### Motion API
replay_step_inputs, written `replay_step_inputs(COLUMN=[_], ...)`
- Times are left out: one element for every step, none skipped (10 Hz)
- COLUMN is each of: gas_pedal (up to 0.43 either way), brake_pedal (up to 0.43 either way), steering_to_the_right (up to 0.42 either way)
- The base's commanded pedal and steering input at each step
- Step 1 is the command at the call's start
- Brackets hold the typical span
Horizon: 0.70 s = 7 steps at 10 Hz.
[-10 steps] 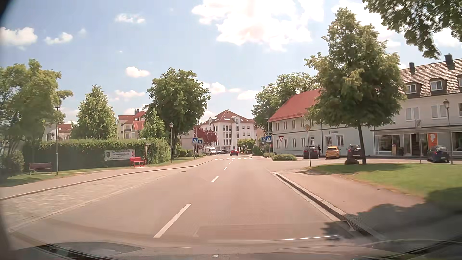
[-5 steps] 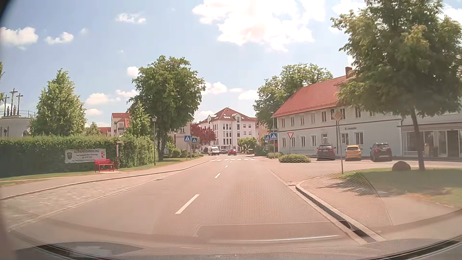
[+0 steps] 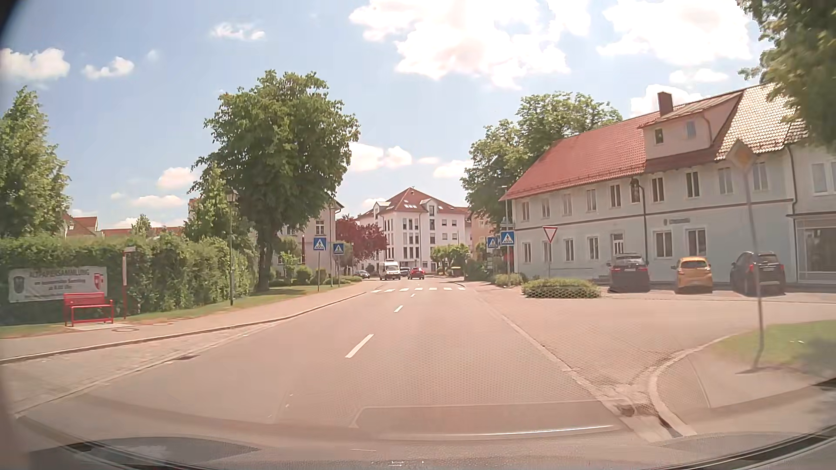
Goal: Follow the waypoints while adhering to traffic rules and regulations
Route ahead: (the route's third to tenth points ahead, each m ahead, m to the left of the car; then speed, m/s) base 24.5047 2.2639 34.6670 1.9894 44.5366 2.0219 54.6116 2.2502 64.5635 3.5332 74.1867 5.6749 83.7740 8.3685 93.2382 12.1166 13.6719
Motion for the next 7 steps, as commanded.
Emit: replay_step_inputs(gas_pedal=[0.039, 0.047, 0.047, 0.047, 0.047, 0.047, 0.047], brake_pedal=[0.006, 0.012, 0.006, 0.012, 0.006, 0.012, 0.012], steering_to_the_right=[-0.003, -0.003, -0.003, -0.002, -0.003, -0.002, -0.002])
